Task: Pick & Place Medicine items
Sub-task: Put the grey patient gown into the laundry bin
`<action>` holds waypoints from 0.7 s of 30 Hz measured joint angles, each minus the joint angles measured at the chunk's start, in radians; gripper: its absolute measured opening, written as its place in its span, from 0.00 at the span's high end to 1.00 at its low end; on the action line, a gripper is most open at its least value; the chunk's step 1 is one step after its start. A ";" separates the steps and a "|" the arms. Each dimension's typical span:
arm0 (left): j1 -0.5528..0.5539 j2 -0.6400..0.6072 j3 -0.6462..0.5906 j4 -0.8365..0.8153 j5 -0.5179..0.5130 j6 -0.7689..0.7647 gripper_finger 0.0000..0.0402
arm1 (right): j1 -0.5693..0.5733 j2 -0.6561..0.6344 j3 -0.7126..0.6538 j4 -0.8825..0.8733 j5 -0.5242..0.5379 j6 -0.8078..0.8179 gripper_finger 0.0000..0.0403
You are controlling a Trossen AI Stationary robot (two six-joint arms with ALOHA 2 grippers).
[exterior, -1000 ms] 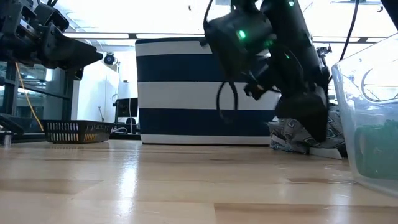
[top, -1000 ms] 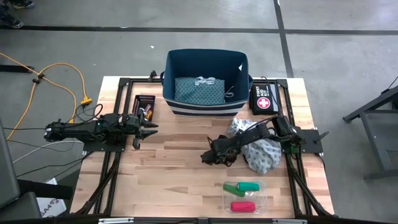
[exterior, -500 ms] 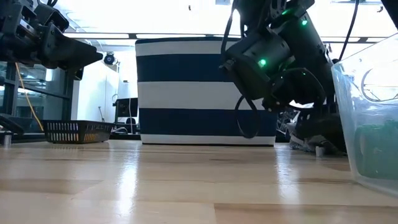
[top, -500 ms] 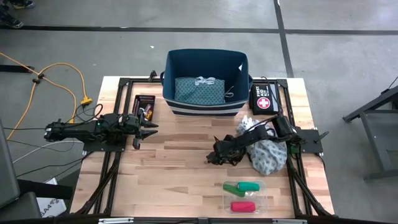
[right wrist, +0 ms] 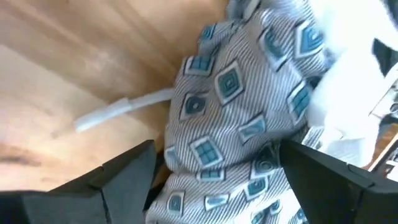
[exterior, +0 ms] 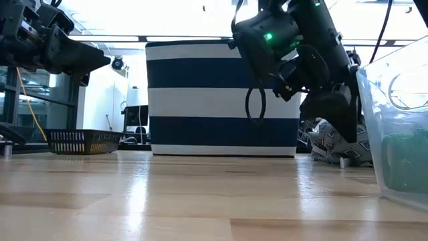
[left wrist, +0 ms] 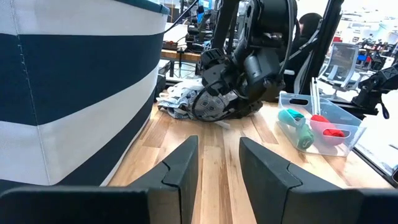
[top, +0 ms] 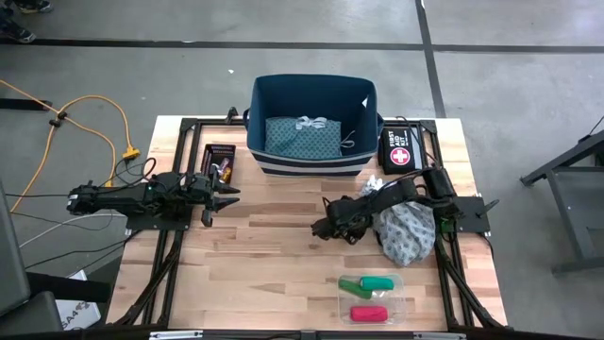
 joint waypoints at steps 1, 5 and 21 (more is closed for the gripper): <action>0.000 0.000 0.000 0.000 0.000 0.000 0.72 | 0.000 -0.002 0.000 0.000 -0.015 -0.005 0.18; 0.000 0.000 0.000 0.000 0.000 0.000 0.72 | 0.000 -0.006 0.000 0.000 -0.032 -0.036 0.18; 0.000 0.000 0.000 0.000 0.000 0.000 0.72 | -0.021 -0.095 -0.005 0.001 -0.031 -0.042 0.18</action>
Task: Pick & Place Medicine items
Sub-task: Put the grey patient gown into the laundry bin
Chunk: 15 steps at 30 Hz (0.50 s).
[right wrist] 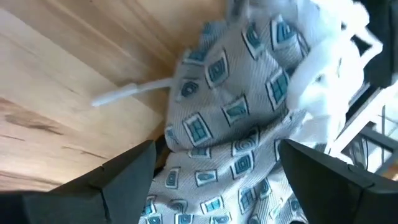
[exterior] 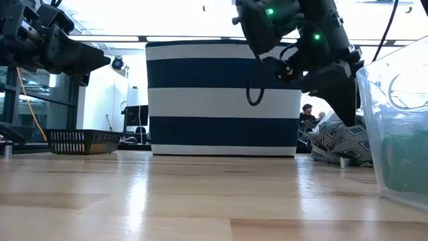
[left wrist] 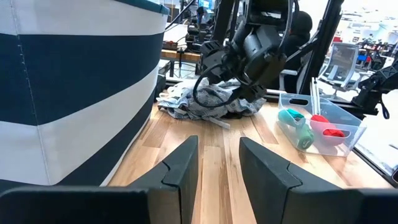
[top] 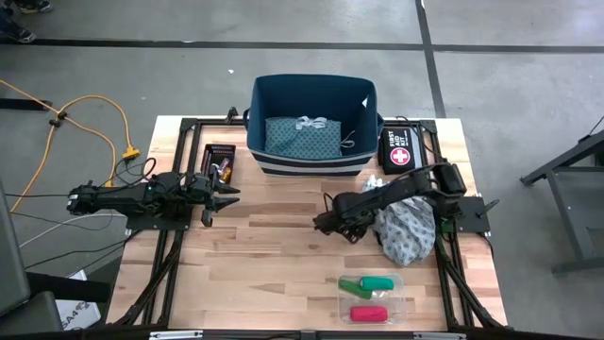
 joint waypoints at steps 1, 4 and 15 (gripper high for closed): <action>0.000 0.000 0.000 0.000 0.000 0.000 0.72 | -0.003 0.000 -0.008 -0.001 -0.006 0.008 0.18; 0.000 0.000 0.000 0.000 0.000 0.000 0.72 | -0.021 0.000 -0.040 0.000 -0.077 0.041 0.18; 0.000 0.000 0.000 0.000 0.000 0.000 0.72 | -0.015 0.001 -0.120 -0.002 -0.127 0.135 0.18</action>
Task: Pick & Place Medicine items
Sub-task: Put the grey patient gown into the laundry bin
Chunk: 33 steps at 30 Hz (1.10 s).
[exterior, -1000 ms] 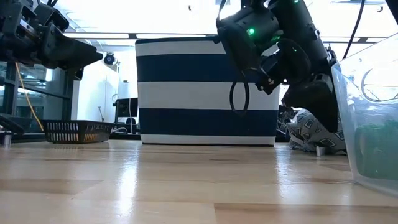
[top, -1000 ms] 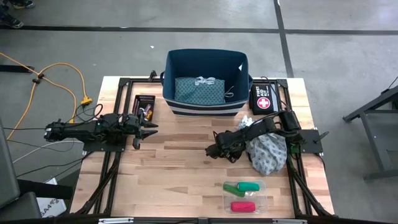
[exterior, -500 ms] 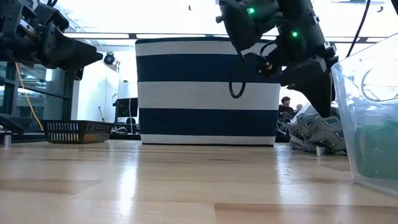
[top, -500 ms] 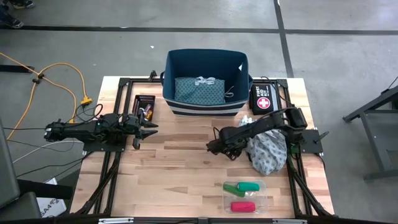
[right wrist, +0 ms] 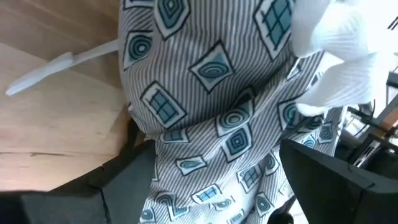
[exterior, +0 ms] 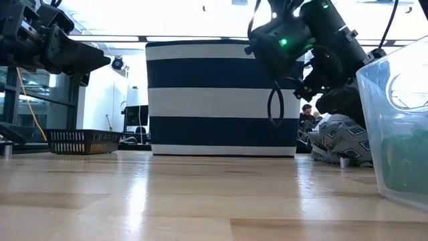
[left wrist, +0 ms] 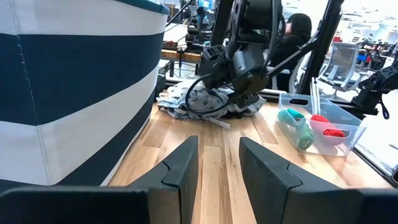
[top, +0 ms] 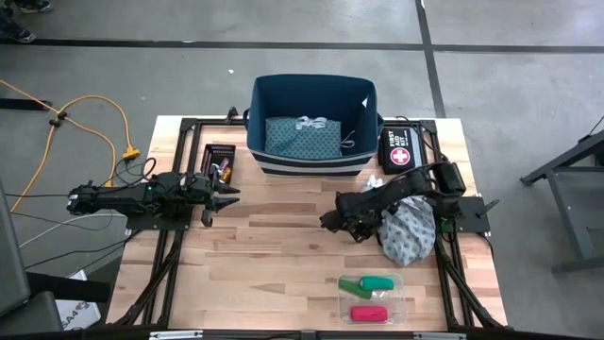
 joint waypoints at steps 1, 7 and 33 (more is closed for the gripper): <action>0.000 0.000 0.000 0.000 0.000 0.000 0.72 | 0.008 0.000 0.000 0.001 0.012 0.009 0.18; 0.000 0.000 0.000 0.000 0.000 0.000 0.72 | 0.067 0.006 0.000 0.015 0.055 0.061 0.18; 0.000 0.000 0.000 0.000 0.000 0.000 0.72 | 0.128 0.154 -0.105 0.062 0.134 0.101 0.18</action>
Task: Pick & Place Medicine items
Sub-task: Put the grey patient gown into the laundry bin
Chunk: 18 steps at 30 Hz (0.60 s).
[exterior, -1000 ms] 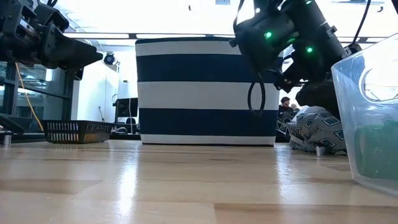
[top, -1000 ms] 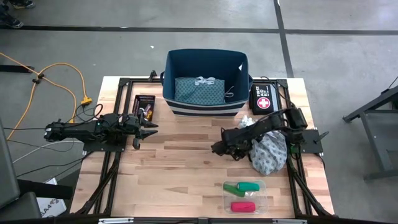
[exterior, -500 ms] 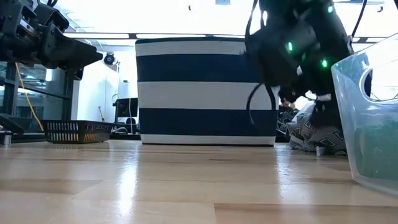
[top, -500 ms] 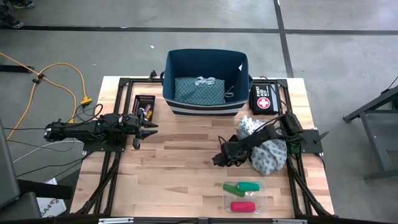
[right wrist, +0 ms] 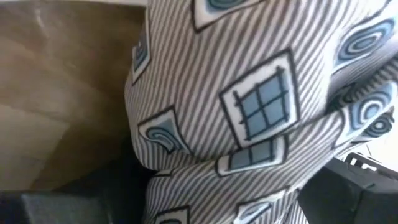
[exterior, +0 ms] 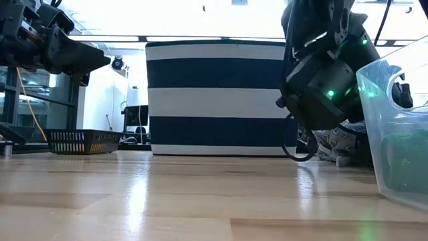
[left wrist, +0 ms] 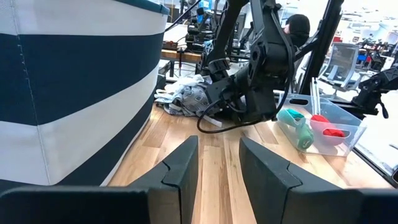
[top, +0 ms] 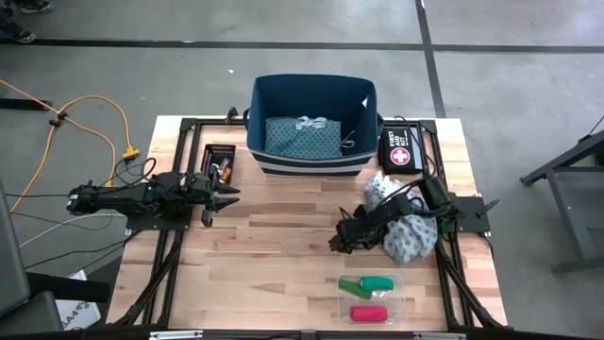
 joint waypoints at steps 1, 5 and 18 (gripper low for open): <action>0.000 0.000 0.000 0.000 0.000 0.000 0.72 | 0.000 0.000 -0.003 0.003 -0.001 0.000 0.18; 0.000 0.000 0.000 0.000 0.000 0.000 0.72 | 0.000 0.000 -0.008 0.003 -0.001 0.009 0.21; 0.000 0.000 0.000 0.000 0.000 0.000 0.72 | 0.000 0.000 -0.009 0.003 -0.002 0.021 0.48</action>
